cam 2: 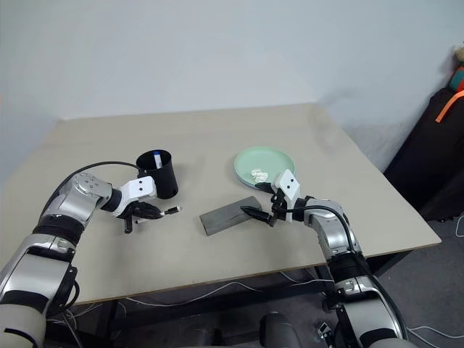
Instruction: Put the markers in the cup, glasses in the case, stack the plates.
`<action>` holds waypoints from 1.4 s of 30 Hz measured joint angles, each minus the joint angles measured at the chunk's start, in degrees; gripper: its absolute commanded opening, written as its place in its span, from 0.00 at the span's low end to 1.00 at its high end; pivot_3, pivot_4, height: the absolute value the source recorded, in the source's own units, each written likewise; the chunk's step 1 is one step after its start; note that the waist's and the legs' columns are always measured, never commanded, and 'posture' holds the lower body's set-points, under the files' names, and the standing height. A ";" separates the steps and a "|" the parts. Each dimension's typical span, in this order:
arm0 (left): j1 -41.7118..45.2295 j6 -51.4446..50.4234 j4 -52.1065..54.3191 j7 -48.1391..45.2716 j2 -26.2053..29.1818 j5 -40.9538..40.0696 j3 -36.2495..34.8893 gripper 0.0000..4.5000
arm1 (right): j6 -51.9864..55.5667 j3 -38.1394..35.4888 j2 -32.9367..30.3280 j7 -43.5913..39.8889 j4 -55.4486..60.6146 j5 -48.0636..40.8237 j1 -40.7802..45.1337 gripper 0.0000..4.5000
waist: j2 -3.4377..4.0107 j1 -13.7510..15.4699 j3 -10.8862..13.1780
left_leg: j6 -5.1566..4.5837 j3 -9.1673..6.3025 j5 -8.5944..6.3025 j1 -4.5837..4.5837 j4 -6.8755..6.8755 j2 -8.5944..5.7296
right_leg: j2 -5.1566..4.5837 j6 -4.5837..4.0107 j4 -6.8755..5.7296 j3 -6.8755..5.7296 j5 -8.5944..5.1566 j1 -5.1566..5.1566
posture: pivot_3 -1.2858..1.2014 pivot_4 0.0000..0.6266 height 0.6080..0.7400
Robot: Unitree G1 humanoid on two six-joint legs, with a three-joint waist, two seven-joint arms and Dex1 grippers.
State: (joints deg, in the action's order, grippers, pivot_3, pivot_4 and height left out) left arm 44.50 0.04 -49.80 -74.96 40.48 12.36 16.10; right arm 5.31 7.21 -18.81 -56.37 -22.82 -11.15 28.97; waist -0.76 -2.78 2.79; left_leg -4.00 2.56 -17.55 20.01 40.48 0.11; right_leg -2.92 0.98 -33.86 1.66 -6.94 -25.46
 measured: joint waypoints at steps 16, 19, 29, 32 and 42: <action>-4.83 -6.94 11.99 -7.43 -2.10 -10.21 -3.13 0.01 | 0.00 0.06 0.31 0.06 0.00 0.00 0.00 1.00 | -0.02 0.01 0.01 | -0.07 -0.04 -0.04 0.30 0.01 -0.02 | -0.01 0.05 0.03 -0.02 -0.03 -0.20 | 0.52 0.00 0.85; -4.94 -7.59 12.58 -7.43 -2.07 -10.86 -3.13 0.01 | 0.00 0.06 0.31 0.07 0.00 0.00 0.00 1.00 | -0.01 0.01 0.01 | -0.07 -0.03 -0.04 0.30 0.01 -0.02 | 0.00 0.05 0.04 -0.02 -0.03 -0.20 | 0.52 0.00 0.85; -4.46 -13.98 15.56 -2.24 -6.53 -19.26 -11.67 0.01 | -0.01 0.03 0.20 0.06 -0.01 0.00 -0.04 1.00 | -0.12 0.32 0.05 | -0.08 -0.24 -0.03 0.66 0.19 -0.01 | -0.03 0.05 0.04 -0.12 -0.03 -0.37 | 0.52 0.00 0.85; 0.23 -19.68 22.53 3.05 -9.82 -28.14 -19.76 0.01 | -0.02 0.69 1.14 -0.02 0.01 0.00 0.04 1.00 | -0.32 0.09 0.02 | -0.10 -0.25 -0.07 0.82 0.38 -0.01 | -0.08 0.16 0.03 -0.19 0.07 -0.45 | 0.52 0.00 0.85; -3.34 -23.27 27.73 6.29 -9.08 -31.25 -20.73 0.01 | -0.10 0.70 1.02 -0.06 -0.20 0.02 0.18 1.00 | -0.10 -0.11 -0.05 | -0.02 -0.06 -0.13 0.32 0.14 0.02 | 0.11 0.15 0.03 0.06 0.05 -0.21 | 0.52 0.00 0.85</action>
State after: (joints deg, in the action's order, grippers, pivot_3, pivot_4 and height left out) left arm 41.16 -23.23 -22.06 -68.67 31.40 -18.88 -4.63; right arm 5.21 7.91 -17.80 -56.43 -23.02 -11.13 29.15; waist -0.86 -2.89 2.73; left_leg -4.02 2.51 -17.68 20.33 40.62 0.13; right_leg -2.81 1.13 -33.83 1.72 -6.90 -25.67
